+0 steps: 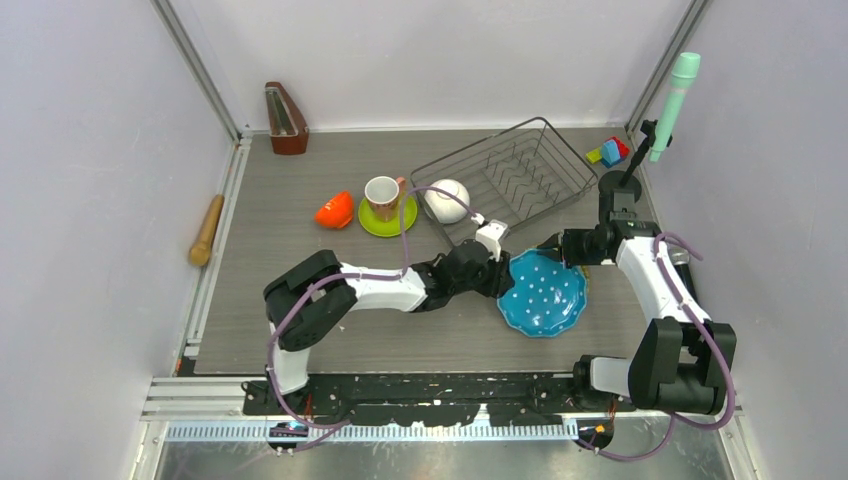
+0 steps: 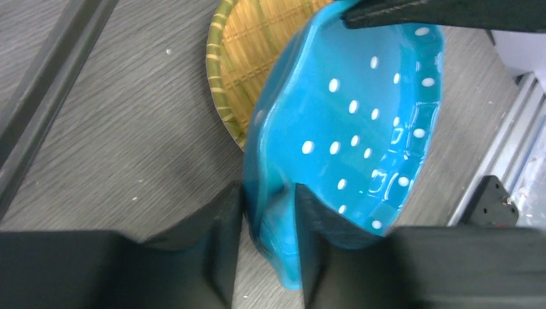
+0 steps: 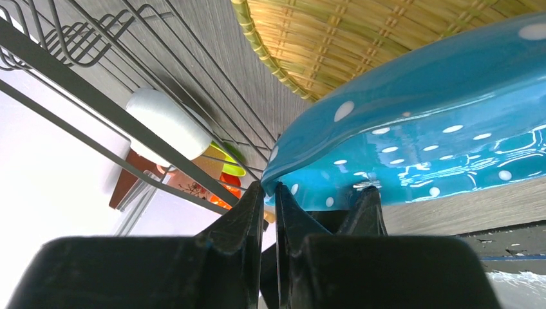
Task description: Load the mixed dishes into the dish rack
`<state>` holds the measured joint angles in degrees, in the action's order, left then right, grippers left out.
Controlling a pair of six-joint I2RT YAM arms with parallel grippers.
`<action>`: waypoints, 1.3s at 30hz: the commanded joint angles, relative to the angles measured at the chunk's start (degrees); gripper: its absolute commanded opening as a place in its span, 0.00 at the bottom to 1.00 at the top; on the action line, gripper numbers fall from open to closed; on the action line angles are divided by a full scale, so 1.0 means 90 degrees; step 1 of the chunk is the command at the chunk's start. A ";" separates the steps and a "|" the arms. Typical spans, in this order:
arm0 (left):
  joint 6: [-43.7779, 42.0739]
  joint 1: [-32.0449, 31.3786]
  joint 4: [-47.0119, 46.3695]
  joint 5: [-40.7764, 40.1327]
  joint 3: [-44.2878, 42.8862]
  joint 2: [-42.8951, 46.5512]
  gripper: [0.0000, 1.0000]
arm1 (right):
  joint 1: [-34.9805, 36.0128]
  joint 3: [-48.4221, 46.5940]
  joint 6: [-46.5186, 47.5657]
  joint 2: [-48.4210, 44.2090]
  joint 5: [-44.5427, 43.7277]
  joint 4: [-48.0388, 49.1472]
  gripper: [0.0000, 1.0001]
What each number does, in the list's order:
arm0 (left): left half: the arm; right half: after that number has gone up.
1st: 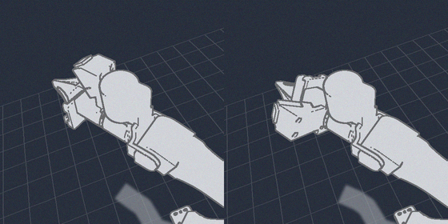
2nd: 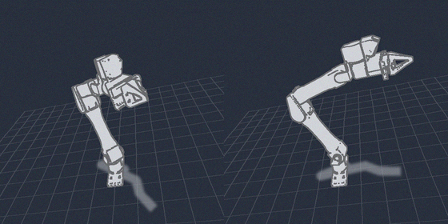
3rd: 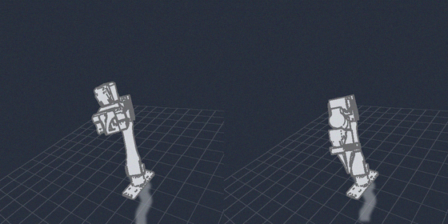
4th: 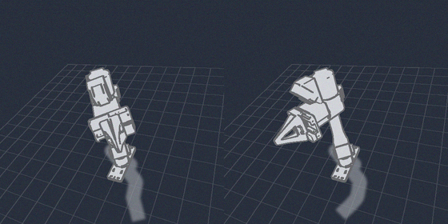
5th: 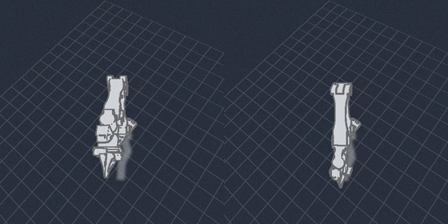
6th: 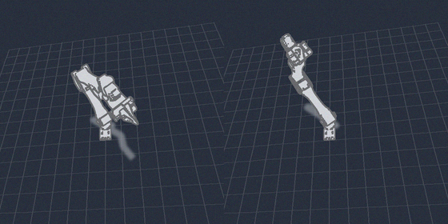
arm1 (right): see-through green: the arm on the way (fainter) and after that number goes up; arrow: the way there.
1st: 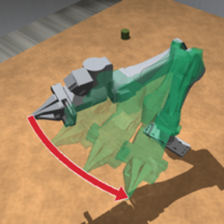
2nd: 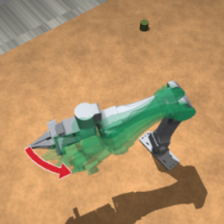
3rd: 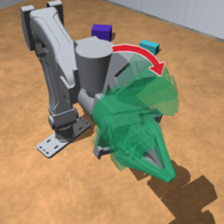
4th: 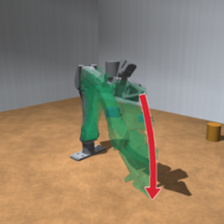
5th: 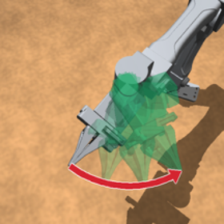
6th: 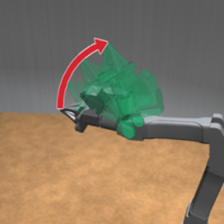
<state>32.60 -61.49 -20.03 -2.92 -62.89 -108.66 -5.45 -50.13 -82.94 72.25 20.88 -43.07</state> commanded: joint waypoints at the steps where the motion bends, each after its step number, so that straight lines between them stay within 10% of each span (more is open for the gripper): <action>1: -0.0007 0.0016 -0.0433 0.0140 -0.0114 0.0100 0.27 | 0.0049 -0.0153 -0.0081 -0.0299 0.0228 0.0076 0.00; 3: -0.0160 0.0014 -0.0486 0.0094 -0.0005 0.0221 0.03 | 0.0049 -0.0244 -0.0007 -0.0323 0.0139 -0.0012 0.00; 6: -0.0277 0.0016 -0.0676 0.0048 0.0244 0.0476 0.00 | 0.0049 -0.0394 0.0081 -0.0392 -0.0048 -0.0268 0.16; 9: -0.0339 0.0009 -0.0747 0.0073 0.0368 0.0728 0.00 | 0.0047 -0.0602 0.0240 -0.0559 -0.0487 -0.0554 0.67; 11: -0.0316 0.0016 -0.0703 0.0137 0.0415 0.0922 0.00 | 0.0042 -0.0783 0.0399 -0.0693 -0.0752 -0.0713 0.80; 27: -0.1391 0.0136 0.3152 -0.0652 -0.1353 0.2582 0.00 | 0.0054 -0.2308 0.3619 -0.1200 -0.1415 -0.0496 0.88; 39: -0.2215 0.0742 0.4644 -0.1068 -0.3266 0.2485 0.00 | 0.0572 -0.1906 0.3826 0.0045 -0.2242 0.0553 0.84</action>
<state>13.74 -57.19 23.94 -11.57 -86.67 -89.65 -2.74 -68.29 -49.01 67.66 5.04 -43.03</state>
